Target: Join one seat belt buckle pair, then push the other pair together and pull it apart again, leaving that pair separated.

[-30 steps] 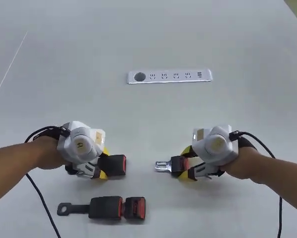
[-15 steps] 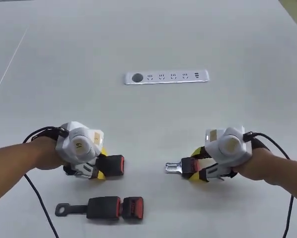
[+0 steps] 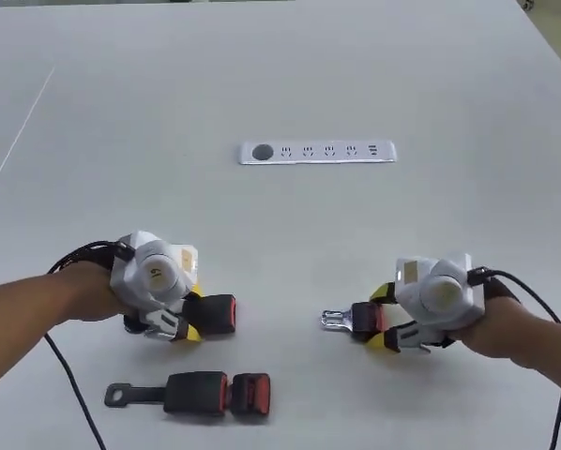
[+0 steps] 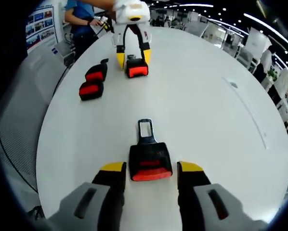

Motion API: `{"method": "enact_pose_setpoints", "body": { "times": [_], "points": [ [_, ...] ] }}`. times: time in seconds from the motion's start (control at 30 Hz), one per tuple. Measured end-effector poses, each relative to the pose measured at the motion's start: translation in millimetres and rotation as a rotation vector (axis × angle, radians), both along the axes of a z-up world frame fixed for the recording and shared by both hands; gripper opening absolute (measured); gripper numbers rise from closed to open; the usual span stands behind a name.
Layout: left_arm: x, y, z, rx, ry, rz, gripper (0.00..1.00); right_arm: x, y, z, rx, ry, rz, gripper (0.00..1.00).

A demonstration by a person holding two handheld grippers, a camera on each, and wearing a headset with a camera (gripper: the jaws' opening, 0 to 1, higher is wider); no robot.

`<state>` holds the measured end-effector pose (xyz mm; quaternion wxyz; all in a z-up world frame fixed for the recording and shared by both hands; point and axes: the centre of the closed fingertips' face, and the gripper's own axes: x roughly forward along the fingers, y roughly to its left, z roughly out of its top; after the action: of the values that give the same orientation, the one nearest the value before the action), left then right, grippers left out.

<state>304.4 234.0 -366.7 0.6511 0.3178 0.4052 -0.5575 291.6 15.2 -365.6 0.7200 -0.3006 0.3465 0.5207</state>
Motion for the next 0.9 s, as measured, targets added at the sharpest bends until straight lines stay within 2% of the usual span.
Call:
{"method": "enact_pose_setpoints", "body": {
  "times": [0.03, 0.07, 0.13, 0.2, 0.23, 0.27, 0.3, 0.37, 0.47, 0.57, 0.6, 0.67, 0.8, 0.9],
  "points": [
    [-1.0, -0.6, 5.4, -0.036, 0.017, 0.049, 0.46, 1.4, 0.5, 1.2, 0.008, -0.007, -0.015, 0.50],
    [-0.2, 1.6, 8.9, -0.052, 0.028, 0.096, 0.49, 5.0, 0.2, 5.4, 0.036, -0.016, -0.071, 0.53],
    [9.5, 5.2, 18.4, -0.103, -0.007, 0.198, 0.55, 8.9, -1.4, 11.6, 0.074, -0.019, -0.169, 0.58],
    [11.3, 4.0, 29.3, -0.171, 0.000, 0.291, 0.63, 13.1, -0.6, 20.6, 0.125, -0.058, -0.224, 0.64],
    [10.3, 1.9, 37.7, -0.225, 0.015, 0.348, 0.68, 12.4, -2.1, 22.1, 0.134, -0.055, -0.261, 0.67],
    [9.4, 1.5, 43.0, -0.250, 0.015, 0.372, 0.72, 13.1, -4.7, 24.9, 0.145, -0.061, -0.310, 0.70],
    [7.1, 4.7, 47.4, -0.256, 0.015, 0.403, 0.77, 14.0, -6.0, 27.8, 0.156, -0.081, -0.331, 0.72],
    [5.7, 12.5, 52.4, -0.254, -0.025, 0.443, 0.78, 12.5, -9.7, 31.2, 0.171, -0.096, -0.390, 0.75],
    [-0.6, 17.0, 59.6, -0.302, -0.033, 0.520, 0.81, 11.6, -14.3, 38.1, 0.195, -0.121, -0.469, 0.85],
    [-3.5, 22.8, 69.9, -0.347, -0.071, 0.594, 0.87, 9.4, -22.6, 46.2, 0.202, -0.148, -0.546, 0.88],
    [-3.0, 27.0, 72.6, -0.363, -0.087, 0.641, 0.90, 9.0, -25.0, 50.3, 0.216, -0.163, -0.575, 0.88],
    [-6.8, 28.7, 80.7, -0.416, -0.086, 0.711, 0.95, 6.2, -26.0, 54.7, 0.240, -0.161, -0.616, 0.89],
    [-21.2, 34.8, 81.5, -0.420, -0.088, 0.750, 1.00, -3.7, -26.8, 65.5, 0.245, -0.195, -0.638, 0.90],
    [-35.1, 36.6, 87.4, -0.447, -0.101, 0.791, 1.00, -12.7, -26.0, 72.4, 0.264, -0.211, -0.663, 0.91]
  ]
}}
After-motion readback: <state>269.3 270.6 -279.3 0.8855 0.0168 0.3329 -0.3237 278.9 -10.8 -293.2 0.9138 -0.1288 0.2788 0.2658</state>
